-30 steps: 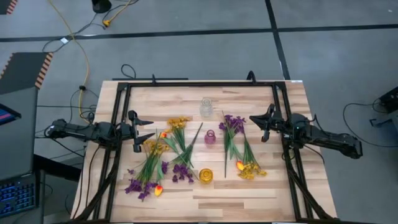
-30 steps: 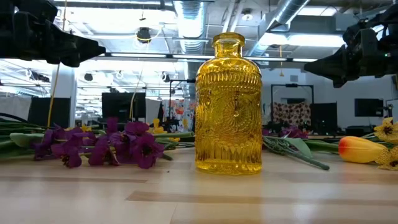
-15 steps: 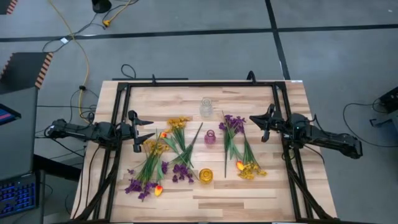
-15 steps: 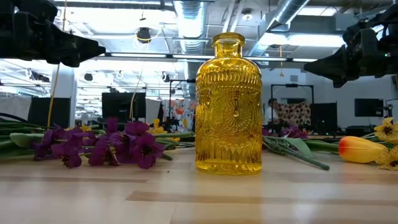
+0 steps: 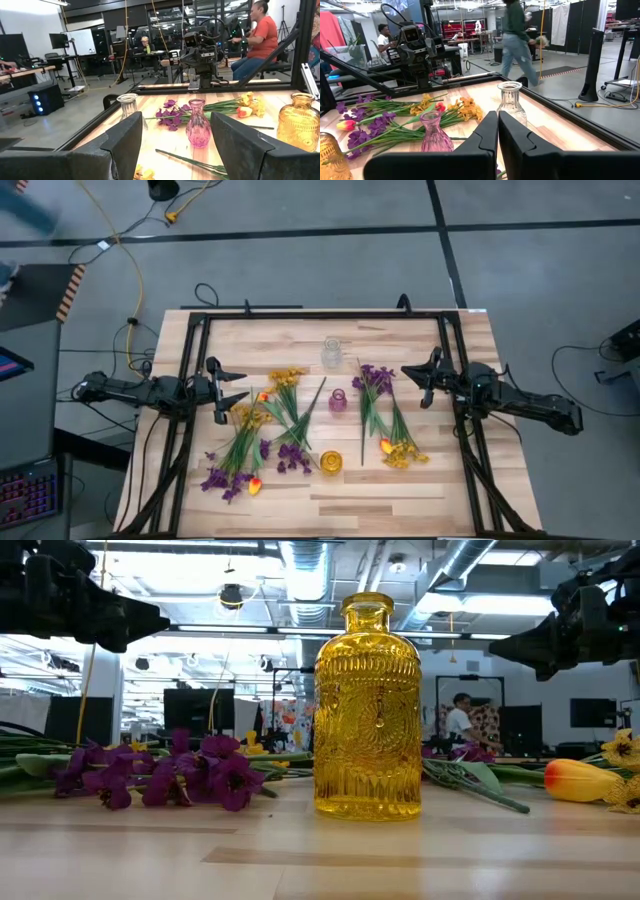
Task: Sort flowers into vase by color
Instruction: Put the middle yellow flowers into the transparent vase
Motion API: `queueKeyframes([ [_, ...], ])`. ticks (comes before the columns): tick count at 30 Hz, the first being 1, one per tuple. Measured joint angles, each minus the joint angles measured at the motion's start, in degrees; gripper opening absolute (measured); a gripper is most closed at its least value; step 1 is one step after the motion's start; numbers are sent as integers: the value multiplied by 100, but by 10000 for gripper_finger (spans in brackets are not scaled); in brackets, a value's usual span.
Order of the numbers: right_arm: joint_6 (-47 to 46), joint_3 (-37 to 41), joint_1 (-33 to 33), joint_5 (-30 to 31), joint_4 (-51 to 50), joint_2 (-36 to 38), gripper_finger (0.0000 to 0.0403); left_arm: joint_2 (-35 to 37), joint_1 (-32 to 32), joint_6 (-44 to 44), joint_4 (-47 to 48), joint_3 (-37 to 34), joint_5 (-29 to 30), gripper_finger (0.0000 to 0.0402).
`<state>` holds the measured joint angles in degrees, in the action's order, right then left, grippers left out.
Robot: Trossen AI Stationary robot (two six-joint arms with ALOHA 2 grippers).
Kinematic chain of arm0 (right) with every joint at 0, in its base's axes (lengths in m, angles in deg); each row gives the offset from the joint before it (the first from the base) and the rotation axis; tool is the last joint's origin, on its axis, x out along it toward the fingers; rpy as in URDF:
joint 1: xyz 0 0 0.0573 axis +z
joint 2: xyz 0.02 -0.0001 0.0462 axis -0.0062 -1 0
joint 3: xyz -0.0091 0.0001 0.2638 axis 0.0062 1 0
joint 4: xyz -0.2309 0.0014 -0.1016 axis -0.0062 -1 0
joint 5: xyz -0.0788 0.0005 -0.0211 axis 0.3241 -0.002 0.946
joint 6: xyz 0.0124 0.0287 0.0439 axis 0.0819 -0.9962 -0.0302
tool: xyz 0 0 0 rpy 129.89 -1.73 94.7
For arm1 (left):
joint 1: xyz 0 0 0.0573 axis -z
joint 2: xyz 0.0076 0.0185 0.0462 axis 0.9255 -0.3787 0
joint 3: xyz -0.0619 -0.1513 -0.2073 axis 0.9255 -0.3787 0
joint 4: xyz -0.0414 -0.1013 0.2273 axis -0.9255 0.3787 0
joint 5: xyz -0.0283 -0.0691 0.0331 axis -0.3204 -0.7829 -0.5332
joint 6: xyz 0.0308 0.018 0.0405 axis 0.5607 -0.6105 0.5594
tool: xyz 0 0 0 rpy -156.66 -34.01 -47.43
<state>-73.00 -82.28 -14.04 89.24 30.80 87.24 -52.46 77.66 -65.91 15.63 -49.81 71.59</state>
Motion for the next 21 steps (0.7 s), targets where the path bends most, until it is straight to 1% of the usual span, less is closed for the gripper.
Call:
queueKeyframes([
  [6,0,-1,0,0,-1,1,43,0,0,-104,-2,0,5,224],
  [15,0,0,0,0,0,0,43,-28,0,-1312,50,43,145,224],
  [18,0,0,0,0,2,2,43,-175,0,-1559,43,177,203,224],
  [21,0,-1,0,0,0,0,43,-437,2,-1857,37,341,422,224],
])
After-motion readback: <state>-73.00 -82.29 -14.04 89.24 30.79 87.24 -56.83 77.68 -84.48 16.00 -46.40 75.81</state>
